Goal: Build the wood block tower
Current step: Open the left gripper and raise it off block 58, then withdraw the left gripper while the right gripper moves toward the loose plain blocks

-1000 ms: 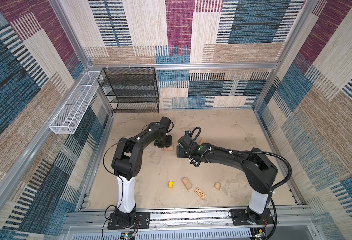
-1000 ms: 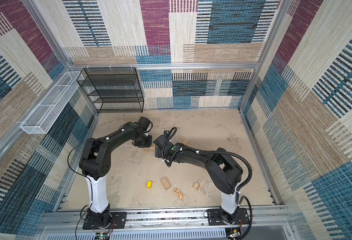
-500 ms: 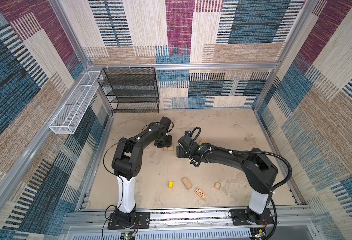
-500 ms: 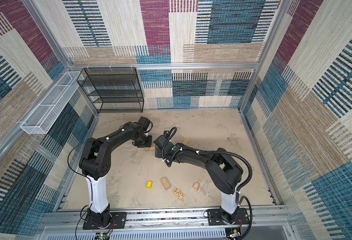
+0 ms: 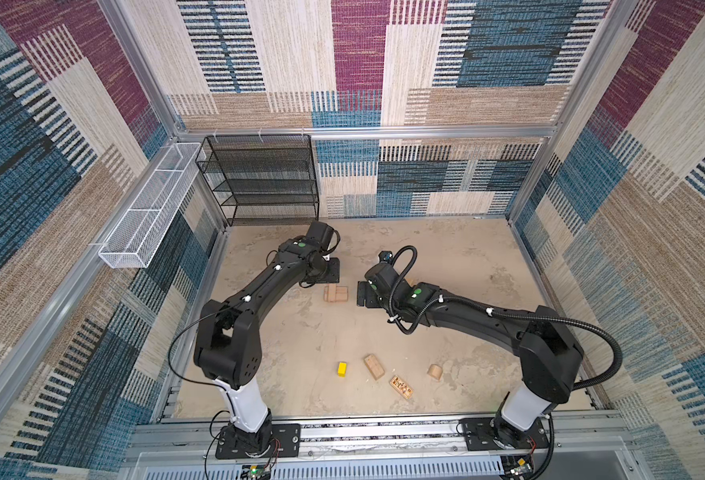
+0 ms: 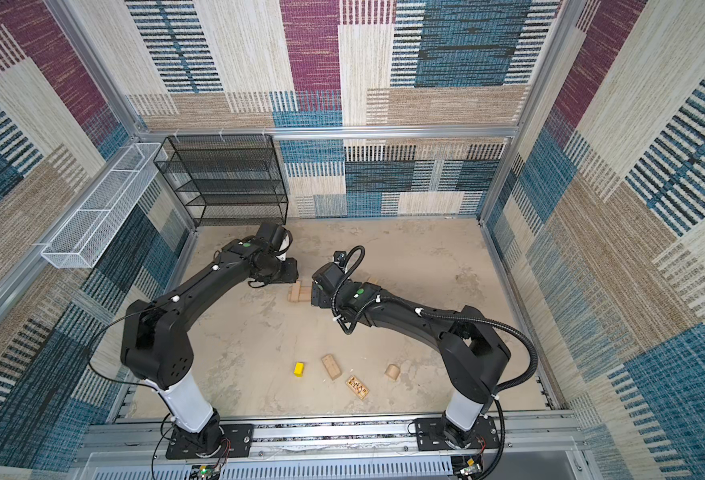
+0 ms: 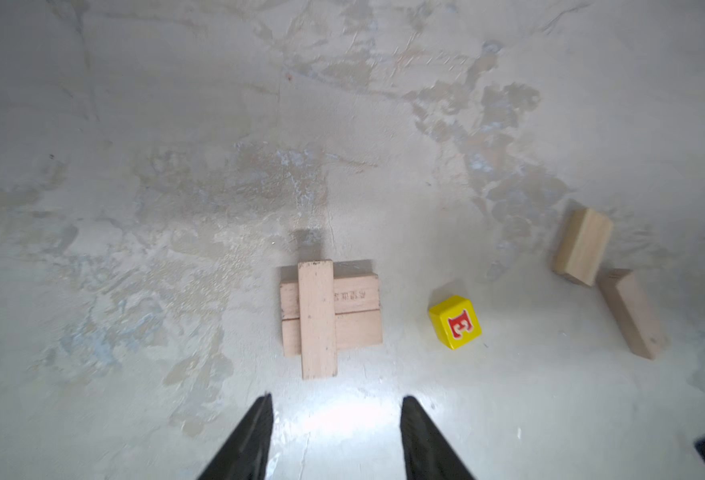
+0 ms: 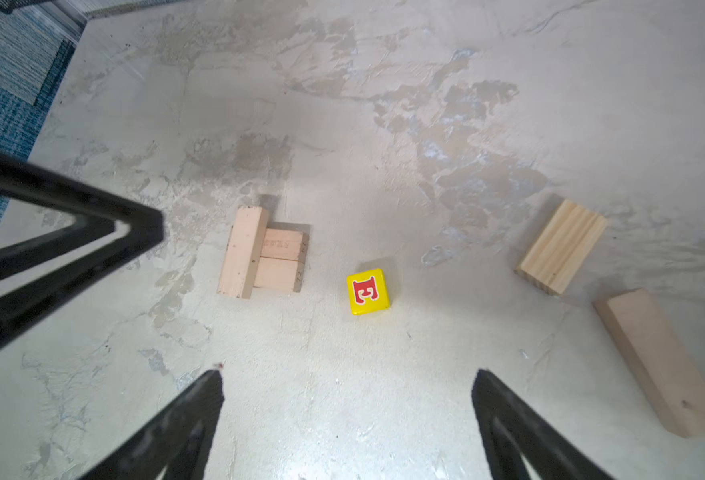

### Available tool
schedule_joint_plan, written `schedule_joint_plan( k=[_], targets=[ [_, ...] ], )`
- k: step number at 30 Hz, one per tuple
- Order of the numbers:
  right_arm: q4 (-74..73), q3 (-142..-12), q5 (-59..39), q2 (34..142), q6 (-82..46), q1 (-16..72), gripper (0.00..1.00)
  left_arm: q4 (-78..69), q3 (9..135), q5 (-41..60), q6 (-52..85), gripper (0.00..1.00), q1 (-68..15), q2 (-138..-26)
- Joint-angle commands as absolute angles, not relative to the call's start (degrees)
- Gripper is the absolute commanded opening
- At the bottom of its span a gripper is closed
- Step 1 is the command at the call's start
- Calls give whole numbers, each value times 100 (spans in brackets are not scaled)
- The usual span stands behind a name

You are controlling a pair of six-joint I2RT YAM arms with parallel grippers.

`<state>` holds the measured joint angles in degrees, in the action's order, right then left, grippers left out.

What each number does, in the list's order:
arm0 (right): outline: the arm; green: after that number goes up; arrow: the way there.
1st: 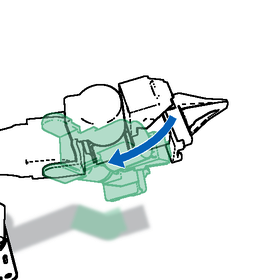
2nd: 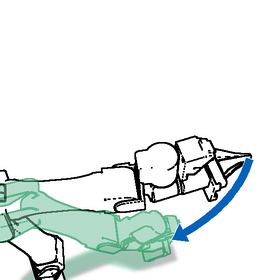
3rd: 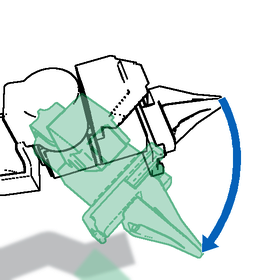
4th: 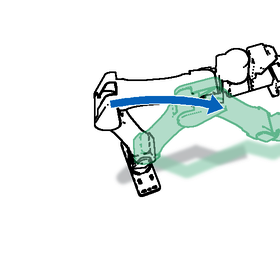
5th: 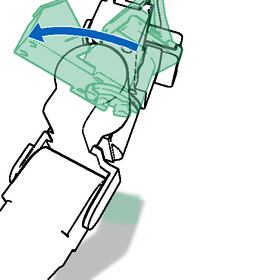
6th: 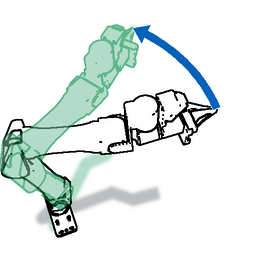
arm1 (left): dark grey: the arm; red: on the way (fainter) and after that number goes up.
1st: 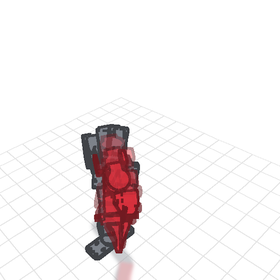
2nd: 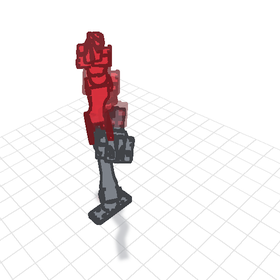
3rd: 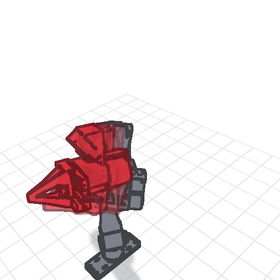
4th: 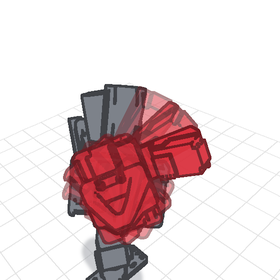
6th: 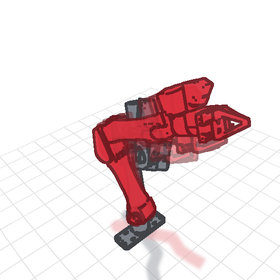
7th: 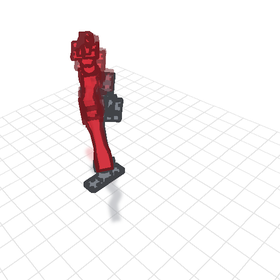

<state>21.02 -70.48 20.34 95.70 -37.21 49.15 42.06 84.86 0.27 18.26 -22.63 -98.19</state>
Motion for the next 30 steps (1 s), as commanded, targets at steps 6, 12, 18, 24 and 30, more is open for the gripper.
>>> schedule_joint_plan(
  k=[6, 12, 18, 24, 30],
  targets=[
    [2279, -7107, 2363, 9191, -2246, 4849, 79, 4258, 8187, 646, 768, 50, -2259, -8394],
    [1609, -6394, 569, 8428, -324, 4545, 83, 4062, 7218, 1047, 256, 61, -2257, -7054],
    [1338, -5844, -361, 7676, 651, 4183, 85, 3548, 6131, 1280, 181, 65, -2254, -5952],
    [1351, -5490, -618, 7239, 925, 3596, 83, 3487, 5771, 851, 157, 65, -2254, -5509],
    [1658, -5369, 267, 7413, 280, 3245, 78, 3487, 5664, 499, 369, 65, -2259, -5549]
  ],
)
